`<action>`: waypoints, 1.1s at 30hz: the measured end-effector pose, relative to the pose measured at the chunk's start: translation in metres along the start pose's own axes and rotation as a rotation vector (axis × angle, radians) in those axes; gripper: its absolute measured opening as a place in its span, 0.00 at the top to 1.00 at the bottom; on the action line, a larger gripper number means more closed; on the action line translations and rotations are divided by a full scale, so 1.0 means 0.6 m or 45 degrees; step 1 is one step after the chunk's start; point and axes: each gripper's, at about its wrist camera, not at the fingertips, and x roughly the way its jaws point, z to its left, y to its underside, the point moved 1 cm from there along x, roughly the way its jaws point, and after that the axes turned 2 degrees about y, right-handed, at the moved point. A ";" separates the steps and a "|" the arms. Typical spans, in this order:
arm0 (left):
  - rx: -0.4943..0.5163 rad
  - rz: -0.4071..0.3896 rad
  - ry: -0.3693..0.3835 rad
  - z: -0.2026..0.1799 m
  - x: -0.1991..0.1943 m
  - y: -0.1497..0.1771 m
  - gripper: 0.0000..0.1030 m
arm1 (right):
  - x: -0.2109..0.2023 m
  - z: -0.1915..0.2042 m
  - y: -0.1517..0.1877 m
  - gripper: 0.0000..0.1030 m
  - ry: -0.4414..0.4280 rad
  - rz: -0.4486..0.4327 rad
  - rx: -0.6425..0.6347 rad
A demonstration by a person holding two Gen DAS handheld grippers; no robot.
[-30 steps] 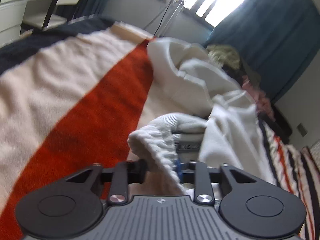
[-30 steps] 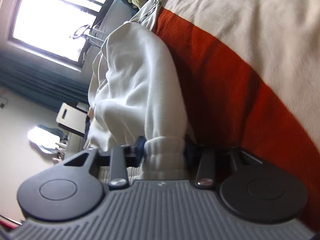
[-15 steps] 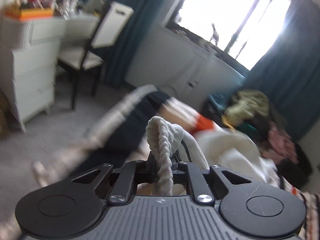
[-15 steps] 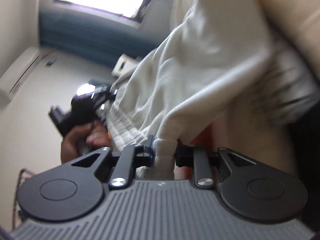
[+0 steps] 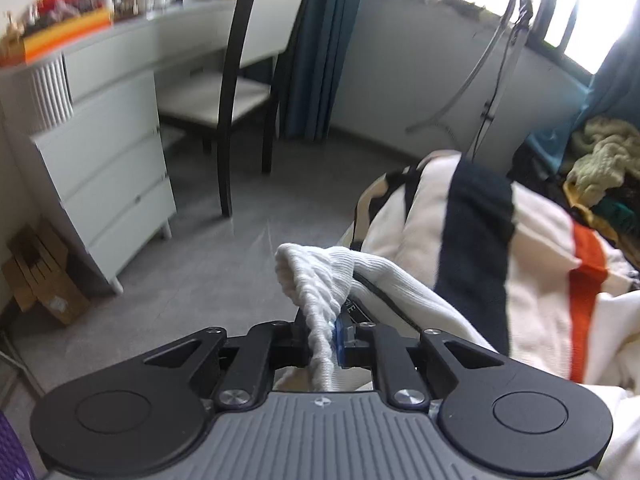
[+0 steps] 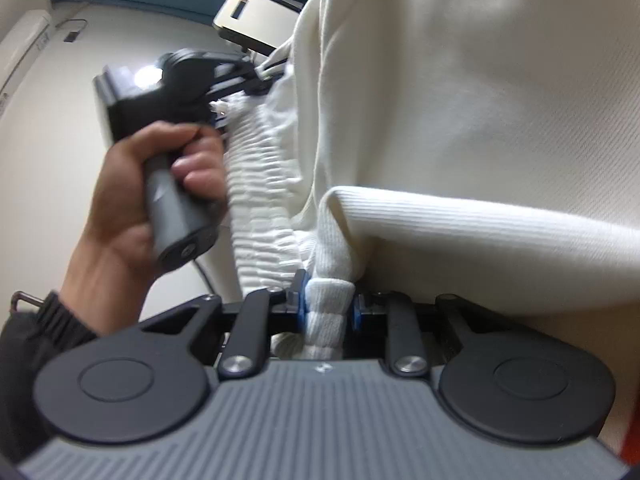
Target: Fold clothes
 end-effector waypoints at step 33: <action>0.274 -0.502 0.357 -0.319 -0.575 0.446 0.29 | -0.600 0.110 0.046 0.12 0.658 -0.747 -0.917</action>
